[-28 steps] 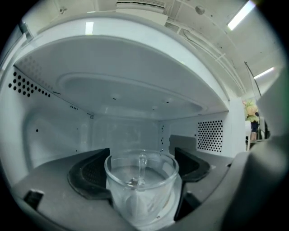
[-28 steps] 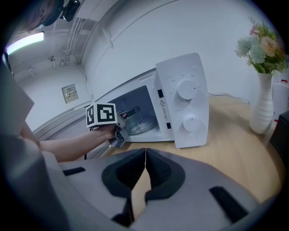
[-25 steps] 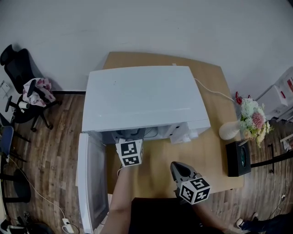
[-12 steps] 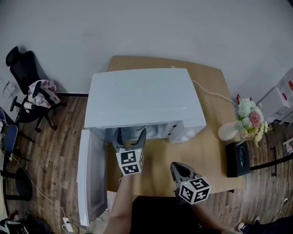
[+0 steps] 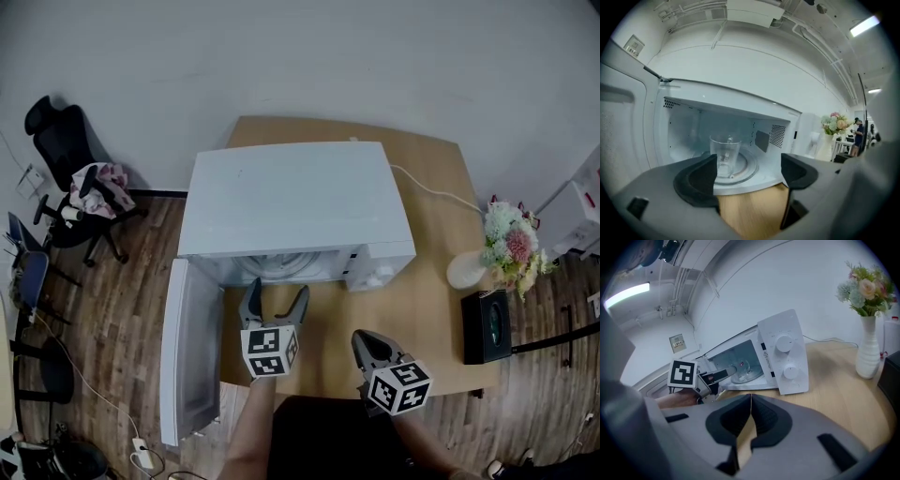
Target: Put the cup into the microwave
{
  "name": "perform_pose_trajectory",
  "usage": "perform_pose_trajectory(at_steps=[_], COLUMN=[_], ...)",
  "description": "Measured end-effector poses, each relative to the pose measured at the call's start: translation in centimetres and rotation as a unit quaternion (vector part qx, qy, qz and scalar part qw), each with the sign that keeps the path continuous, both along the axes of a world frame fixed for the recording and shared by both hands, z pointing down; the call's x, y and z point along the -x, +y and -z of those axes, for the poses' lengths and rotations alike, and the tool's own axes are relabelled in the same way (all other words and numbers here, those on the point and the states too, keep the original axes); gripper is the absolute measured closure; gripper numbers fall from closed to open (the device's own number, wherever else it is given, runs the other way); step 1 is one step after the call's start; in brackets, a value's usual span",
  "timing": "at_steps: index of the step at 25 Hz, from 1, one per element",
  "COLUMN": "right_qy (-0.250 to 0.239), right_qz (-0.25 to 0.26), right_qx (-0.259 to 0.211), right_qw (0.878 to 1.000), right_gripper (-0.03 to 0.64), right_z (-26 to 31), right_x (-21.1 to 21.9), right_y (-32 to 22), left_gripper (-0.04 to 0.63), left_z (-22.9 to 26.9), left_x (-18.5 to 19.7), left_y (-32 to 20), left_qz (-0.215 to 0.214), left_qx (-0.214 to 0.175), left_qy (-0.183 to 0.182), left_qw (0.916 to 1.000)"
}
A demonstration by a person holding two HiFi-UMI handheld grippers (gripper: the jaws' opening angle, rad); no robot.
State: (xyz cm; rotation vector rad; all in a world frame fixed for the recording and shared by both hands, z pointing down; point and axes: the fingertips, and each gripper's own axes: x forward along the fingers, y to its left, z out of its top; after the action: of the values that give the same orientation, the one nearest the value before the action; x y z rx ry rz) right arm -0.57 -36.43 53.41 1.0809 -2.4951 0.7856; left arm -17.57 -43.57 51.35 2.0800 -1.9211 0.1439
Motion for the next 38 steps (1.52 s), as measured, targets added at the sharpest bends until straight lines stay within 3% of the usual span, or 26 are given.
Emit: perform_pose_trajectory(at_steps=[13, 16, 20, 27, 35, 38], right_qy=[-0.036, -0.043, -0.047, -0.038, -0.045, -0.040], right_qz=[-0.001, -0.001, 0.000, 0.000, 0.001, -0.005], right_qx=[-0.019, -0.031, -0.047, -0.078, -0.123, -0.126], right_qw=[0.999, 0.999, 0.998, 0.996, 0.991, 0.991], right_gripper=[0.621, 0.621, 0.621, 0.623, 0.623, 0.623], right_z=[2.2, 3.5, 4.8, 6.0, 7.4, 7.4], right_x=[0.0, -0.1, -0.6, -2.2, -4.0, -4.5], right_y=[-1.8, -2.2, -2.3, -2.5, -2.6, -2.7], left_gripper=[0.182, 0.282, 0.361, 0.539, 0.591, 0.591], left_z=[3.8, 4.7, 5.6, 5.2, 4.8, 5.0], left_x=[-3.9, -4.3, -4.5, -4.7, -5.0, -5.0], left_y=[5.7, 6.8, 8.2, 8.8, 8.9, 8.9], left_qz=[-0.066, -0.077, -0.088, -0.090, -0.105, -0.110], left_qx=[-0.001, -0.007, -0.011, -0.013, -0.003, 0.000], left_qy=[0.037, 0.045, 0.059, 0.050, 0.011, 0.019], left_qw=[0.9972, 0.9960, 0.9943, 0.9946, 0.9944, 0.9937])
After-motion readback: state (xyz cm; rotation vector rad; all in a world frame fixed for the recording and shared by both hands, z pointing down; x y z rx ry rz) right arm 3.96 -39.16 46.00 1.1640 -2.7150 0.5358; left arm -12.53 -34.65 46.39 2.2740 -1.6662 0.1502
